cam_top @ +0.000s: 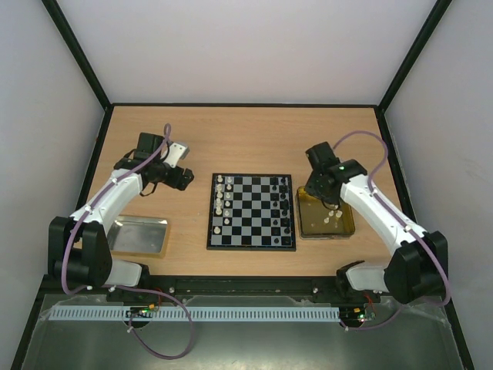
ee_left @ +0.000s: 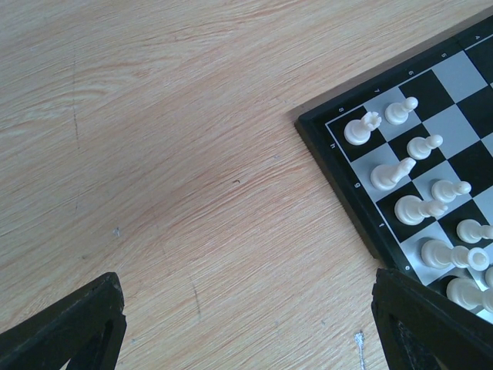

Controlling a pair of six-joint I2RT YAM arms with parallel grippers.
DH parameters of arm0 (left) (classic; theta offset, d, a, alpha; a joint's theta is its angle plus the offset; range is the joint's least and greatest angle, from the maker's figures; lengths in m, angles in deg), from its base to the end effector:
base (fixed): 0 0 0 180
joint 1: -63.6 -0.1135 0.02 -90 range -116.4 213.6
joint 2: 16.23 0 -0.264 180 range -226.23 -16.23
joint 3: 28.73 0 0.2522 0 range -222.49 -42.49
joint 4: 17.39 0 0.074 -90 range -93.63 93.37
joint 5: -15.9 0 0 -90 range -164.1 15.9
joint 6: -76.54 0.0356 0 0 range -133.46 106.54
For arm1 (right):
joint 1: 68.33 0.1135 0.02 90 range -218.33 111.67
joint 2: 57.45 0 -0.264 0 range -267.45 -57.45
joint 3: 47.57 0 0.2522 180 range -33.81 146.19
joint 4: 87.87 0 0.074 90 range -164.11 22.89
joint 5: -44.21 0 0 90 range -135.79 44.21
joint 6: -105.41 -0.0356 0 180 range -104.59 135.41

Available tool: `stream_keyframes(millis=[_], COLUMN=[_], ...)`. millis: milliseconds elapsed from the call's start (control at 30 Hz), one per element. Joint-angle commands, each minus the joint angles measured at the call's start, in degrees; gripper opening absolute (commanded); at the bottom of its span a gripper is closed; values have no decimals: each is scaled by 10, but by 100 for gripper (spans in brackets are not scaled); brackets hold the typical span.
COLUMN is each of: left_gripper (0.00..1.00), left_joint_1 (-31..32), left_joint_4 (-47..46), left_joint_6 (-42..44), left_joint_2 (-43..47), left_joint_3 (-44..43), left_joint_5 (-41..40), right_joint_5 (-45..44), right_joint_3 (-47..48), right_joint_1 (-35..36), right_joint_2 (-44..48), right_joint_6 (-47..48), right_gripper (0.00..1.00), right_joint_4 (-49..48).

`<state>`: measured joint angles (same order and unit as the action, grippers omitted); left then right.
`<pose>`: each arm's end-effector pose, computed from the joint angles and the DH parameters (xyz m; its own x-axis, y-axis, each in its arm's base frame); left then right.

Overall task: Set up the chess pieces on the board
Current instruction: Pick up the chess piece from the storage box.

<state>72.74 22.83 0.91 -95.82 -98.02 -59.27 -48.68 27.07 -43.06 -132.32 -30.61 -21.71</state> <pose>0.2842 -0.0550 0.2444 -0.6602 0.3492 -0.6649 0.4935 0.8691 -0.0336 0.2243 0.1039 0.2670 -0.8690 0.3845 -0.3114 0.3129 0.9146 0.2561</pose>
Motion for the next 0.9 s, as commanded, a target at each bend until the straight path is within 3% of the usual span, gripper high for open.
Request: stream_keyframes(millis=[0, 400, 867], left_gripper=[87, 87, 88], left_joint_1=[5, 9, 17], left_joint_4=[6, 3, 0], left_joint_6=[0, 0, 0], left_joint_2=[-5, -12, -14], left_joint_3=[-2, -4, -3], left_joint_5=[-7, -9, -19], right_joint_5=[-13, 49, 81], right_joint_3=[-29, -111, -171], right_joint_1=[-63, -215, -247], right_joint_2=[30, 47, 42], right_joint_6=[35, 70, 63], right_gripper=[36, 33, 25], right_joint_4=[7, -30, -72])
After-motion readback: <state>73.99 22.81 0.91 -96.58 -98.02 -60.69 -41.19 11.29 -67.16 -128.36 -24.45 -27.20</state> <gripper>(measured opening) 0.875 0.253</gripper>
